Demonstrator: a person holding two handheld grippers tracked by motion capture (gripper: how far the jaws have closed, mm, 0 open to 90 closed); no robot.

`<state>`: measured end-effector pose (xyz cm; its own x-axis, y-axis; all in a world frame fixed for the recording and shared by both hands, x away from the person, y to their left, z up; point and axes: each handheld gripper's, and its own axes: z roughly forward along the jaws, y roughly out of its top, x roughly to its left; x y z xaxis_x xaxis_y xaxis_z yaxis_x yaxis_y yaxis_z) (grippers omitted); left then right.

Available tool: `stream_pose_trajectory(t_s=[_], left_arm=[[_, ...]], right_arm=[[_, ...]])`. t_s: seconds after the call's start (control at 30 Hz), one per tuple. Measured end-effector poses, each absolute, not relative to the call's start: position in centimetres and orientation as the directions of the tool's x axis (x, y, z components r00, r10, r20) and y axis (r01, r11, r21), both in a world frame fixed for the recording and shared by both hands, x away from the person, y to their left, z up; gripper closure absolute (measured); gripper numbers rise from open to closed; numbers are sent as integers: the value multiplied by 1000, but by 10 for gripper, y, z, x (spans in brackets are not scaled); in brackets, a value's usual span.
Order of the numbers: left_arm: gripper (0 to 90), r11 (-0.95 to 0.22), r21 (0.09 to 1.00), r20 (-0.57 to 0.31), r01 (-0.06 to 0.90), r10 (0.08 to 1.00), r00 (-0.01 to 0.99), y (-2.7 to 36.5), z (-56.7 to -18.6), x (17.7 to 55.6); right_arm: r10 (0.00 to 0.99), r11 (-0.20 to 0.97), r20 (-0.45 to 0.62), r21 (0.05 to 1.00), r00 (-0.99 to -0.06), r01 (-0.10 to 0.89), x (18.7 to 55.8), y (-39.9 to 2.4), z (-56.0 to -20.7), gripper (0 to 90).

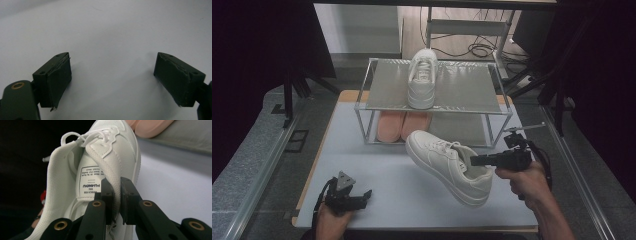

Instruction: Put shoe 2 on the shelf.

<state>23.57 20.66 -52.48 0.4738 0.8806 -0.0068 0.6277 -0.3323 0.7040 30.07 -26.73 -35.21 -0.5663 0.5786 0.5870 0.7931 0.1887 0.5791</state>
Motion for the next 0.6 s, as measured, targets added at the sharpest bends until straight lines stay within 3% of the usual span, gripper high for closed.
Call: stream_pose_trajectory(t_s=[0.6], left_arm=[[143,-332,702,-9,630,880,474,207,-525,236]], right_arm=[[593,13,635,607,-495,794,304,-319,-309,826]])
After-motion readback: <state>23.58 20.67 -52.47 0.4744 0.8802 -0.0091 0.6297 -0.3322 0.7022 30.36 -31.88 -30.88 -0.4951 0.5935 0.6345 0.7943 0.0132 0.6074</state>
